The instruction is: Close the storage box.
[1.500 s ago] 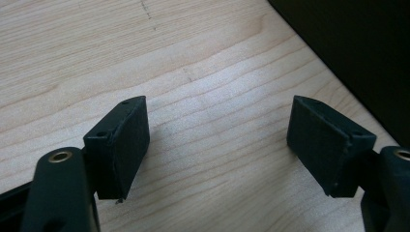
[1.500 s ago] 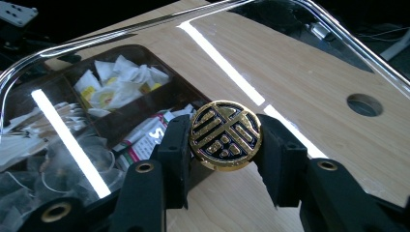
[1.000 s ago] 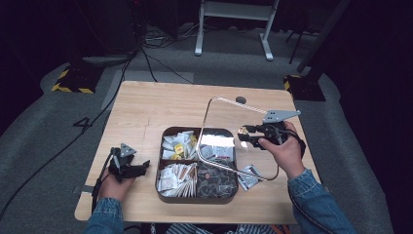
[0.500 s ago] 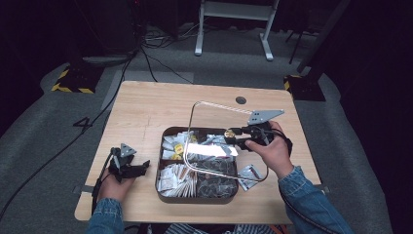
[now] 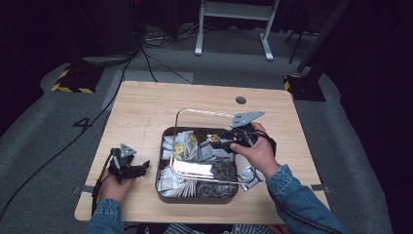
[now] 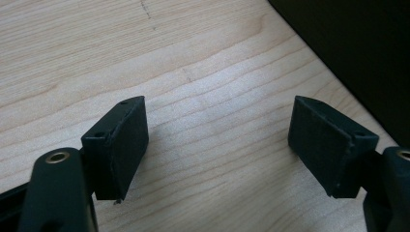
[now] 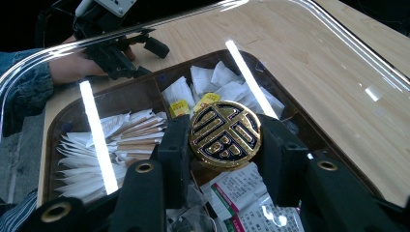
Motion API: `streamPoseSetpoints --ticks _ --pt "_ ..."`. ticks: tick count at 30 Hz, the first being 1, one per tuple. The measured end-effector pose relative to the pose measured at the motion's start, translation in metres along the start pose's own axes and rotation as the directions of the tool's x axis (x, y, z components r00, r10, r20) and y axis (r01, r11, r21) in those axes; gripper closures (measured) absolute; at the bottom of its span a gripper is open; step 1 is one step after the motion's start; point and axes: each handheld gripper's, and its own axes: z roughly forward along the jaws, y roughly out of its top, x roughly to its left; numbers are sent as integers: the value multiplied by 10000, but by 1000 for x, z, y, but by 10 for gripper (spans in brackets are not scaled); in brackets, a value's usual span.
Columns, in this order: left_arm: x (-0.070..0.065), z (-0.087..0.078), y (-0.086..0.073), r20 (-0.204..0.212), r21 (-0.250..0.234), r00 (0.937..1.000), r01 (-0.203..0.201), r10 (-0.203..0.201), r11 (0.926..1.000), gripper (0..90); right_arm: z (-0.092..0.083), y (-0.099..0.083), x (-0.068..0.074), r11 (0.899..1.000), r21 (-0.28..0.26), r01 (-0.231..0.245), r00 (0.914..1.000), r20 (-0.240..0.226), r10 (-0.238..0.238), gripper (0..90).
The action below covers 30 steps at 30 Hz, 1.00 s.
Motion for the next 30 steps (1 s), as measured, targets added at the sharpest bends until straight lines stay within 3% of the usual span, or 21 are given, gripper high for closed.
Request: streamPoseSetpoints --ticks 15,30 --pt "0 0 0 -14 -18 10000 0 0 10000 225 39 -9 10 9978 638 190 9985 -517 -157 588" --pt "0 0 0 -13 -18 10000 -2 2 10000 224 62 -19 20 9938 1080 270 9987 -451 -222 587"
